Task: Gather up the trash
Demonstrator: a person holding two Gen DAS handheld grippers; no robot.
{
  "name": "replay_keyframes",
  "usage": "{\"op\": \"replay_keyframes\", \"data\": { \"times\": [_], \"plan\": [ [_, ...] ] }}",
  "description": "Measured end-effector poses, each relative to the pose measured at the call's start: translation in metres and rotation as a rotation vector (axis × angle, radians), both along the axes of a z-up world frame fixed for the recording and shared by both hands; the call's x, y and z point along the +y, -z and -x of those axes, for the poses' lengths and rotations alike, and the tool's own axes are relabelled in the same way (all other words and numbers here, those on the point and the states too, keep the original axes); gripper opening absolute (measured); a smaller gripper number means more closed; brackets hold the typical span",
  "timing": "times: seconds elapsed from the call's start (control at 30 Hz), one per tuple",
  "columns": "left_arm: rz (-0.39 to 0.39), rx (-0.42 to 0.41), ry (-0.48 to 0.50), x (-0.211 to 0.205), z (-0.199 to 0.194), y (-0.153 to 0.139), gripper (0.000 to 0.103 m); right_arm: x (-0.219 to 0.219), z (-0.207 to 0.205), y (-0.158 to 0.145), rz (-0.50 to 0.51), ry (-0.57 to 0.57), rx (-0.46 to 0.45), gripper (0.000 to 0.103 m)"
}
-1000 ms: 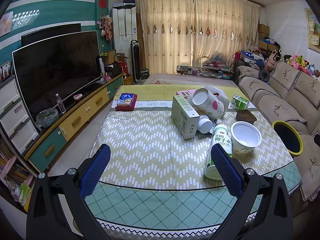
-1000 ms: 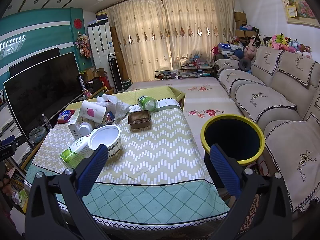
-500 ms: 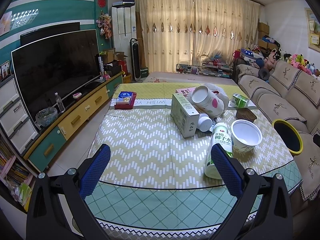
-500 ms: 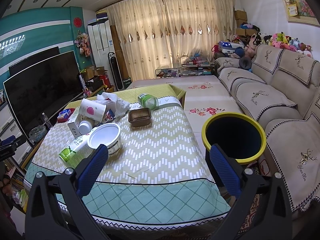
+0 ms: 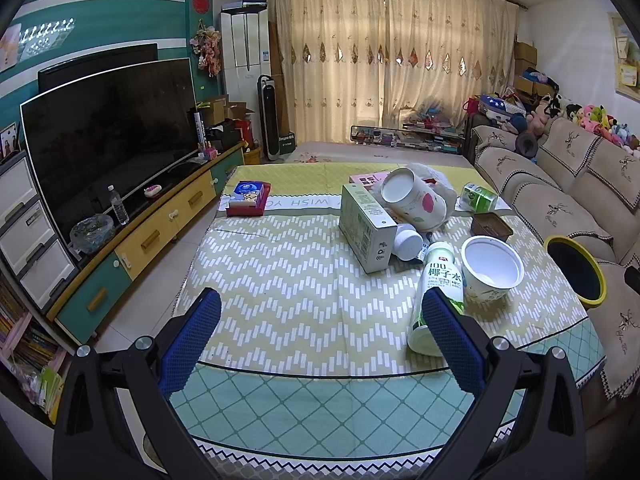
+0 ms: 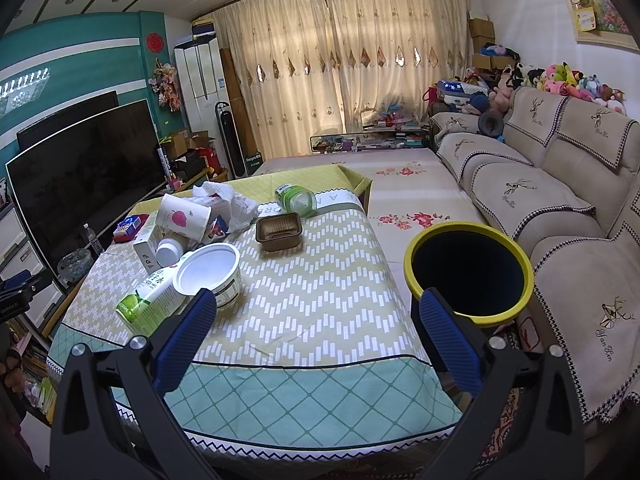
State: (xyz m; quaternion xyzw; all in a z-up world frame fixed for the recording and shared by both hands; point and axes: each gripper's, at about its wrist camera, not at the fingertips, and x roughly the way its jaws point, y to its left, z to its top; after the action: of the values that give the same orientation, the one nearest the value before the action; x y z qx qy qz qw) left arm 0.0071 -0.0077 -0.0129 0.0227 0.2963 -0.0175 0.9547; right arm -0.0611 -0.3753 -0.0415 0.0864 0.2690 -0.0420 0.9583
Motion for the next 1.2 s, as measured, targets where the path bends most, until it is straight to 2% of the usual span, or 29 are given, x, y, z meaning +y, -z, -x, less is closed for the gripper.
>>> {"op": "replay_keyframes", "data": {
  "times": [0.8,0.97,1.2],
  "plan": [
    [-0.002,0.014,0.011,-0.002,-0.003,0.002,0.099,-0.001,-0.005,0.005,-0.004,-0.005,0.013,0.097],
    [0.038,0.047,0.03,0.0,-0.01,0.008,0.099,0.002,-0.022,0.012,-0.011,-0.029,0.04,0.097],
    [0.02,0.05,0.064,-0.005,-0.019,0.014,0.099,0.016,-0.061,0.014,-0.015,-0.091,0.067,0.097]
  ]
}}
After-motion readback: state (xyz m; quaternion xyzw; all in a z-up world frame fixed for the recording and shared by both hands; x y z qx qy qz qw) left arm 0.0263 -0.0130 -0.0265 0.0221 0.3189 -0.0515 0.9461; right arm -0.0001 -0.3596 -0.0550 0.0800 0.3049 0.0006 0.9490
